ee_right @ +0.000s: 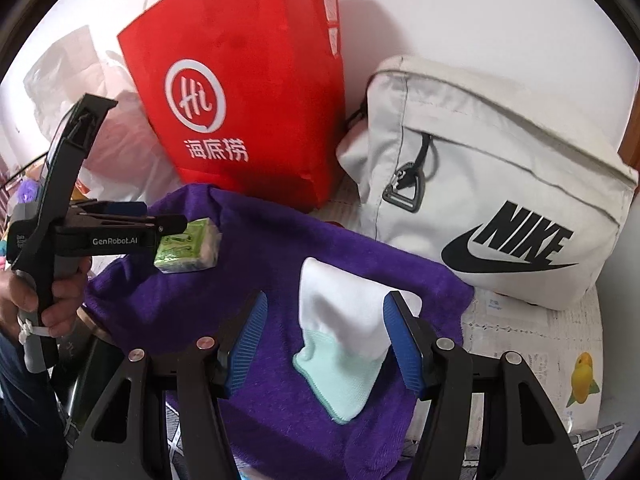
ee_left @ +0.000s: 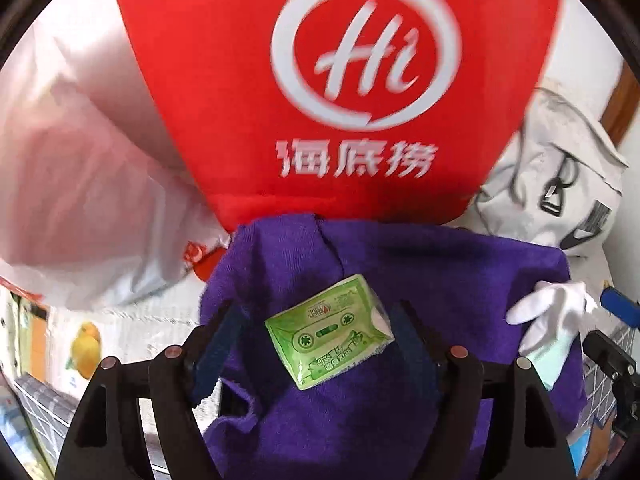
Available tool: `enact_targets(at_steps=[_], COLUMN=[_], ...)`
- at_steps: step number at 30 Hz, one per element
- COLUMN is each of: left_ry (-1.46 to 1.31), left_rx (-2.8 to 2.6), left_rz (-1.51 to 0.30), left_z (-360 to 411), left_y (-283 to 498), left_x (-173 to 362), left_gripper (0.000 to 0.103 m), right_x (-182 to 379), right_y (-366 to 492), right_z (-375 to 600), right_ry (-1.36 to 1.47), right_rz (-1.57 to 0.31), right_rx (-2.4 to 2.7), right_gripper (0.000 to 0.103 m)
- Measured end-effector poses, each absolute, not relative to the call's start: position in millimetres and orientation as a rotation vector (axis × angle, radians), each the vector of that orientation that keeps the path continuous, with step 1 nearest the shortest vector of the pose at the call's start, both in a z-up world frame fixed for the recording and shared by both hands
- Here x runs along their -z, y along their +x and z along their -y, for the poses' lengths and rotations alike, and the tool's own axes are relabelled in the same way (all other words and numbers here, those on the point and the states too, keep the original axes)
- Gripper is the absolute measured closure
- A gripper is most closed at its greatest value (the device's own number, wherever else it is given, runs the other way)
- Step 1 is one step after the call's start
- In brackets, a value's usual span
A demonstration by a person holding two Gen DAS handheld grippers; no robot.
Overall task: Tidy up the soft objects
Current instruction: 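Open both tools to drop the pack and cloth onto the purple towel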
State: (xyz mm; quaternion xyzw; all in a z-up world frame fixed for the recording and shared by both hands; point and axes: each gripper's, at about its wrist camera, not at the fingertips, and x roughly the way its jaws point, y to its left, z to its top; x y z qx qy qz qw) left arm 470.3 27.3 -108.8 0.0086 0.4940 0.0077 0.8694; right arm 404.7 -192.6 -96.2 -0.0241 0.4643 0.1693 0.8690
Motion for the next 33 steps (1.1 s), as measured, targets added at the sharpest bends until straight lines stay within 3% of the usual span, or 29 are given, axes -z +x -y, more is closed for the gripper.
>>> enact_targets(at_steps=[10,33], left_ry=[0.067,-0.105], left_rx=[-0.015,-0.063], left_rz=[-0.987,-0.984], left_z=[-41,-75], left_y=[414,197], left_x=[72,85], left_gripper=[0.027,0.027], right_x=[63,75], right_y=[351,159], right_z=[186,136], right_ry=[-0.077,-0.175], right_rz=[-0.898,-0.863], right_rx=[-0.354,-0.541], right_gripper=[0.042,0.042])
